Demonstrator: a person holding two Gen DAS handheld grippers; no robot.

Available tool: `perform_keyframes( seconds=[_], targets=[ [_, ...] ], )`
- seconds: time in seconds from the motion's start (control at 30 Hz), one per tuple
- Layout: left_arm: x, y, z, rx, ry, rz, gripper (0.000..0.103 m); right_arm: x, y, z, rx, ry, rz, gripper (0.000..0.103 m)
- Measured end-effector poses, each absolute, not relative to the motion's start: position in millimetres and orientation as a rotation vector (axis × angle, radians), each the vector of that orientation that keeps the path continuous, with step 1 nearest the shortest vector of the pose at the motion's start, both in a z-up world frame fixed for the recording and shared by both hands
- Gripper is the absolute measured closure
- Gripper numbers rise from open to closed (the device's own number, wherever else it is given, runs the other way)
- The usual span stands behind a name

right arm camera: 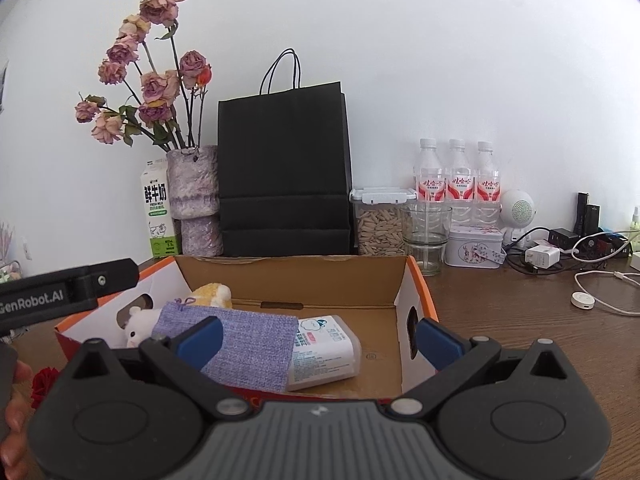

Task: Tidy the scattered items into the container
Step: 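Withdraw both tools from the box toward the remaining items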

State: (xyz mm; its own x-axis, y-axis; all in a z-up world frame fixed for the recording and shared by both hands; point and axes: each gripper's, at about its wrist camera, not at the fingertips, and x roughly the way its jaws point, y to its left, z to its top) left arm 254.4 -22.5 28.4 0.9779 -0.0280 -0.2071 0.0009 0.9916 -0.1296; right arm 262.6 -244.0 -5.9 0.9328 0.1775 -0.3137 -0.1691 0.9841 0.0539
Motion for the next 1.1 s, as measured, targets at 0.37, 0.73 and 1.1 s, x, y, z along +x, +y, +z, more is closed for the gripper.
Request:
perform_keyframes(
  seconds=[0.37, 0.73, 1.1],
  targets=[
    [219.4, -20.6, 23.2, -0.099, 0.162, -0.035, 0.0, 221.8, -249.1, -16.6, -0.017, 0.291, 0.165, 0.0],
    [184.4, -0.6, 10.5, -0.092, 0.193, 0.078, 0.0, 191.3, -253.9, -25.4, -0.024, 0.322, 0.156, 0.0],
    [161.5, 14.2, 4.3, -0.068, 0.225, 0.119, 0.0, 161.4, -264.7, -26.8, 0.0, 0.36, 0.17, 0.0]
  ],
)
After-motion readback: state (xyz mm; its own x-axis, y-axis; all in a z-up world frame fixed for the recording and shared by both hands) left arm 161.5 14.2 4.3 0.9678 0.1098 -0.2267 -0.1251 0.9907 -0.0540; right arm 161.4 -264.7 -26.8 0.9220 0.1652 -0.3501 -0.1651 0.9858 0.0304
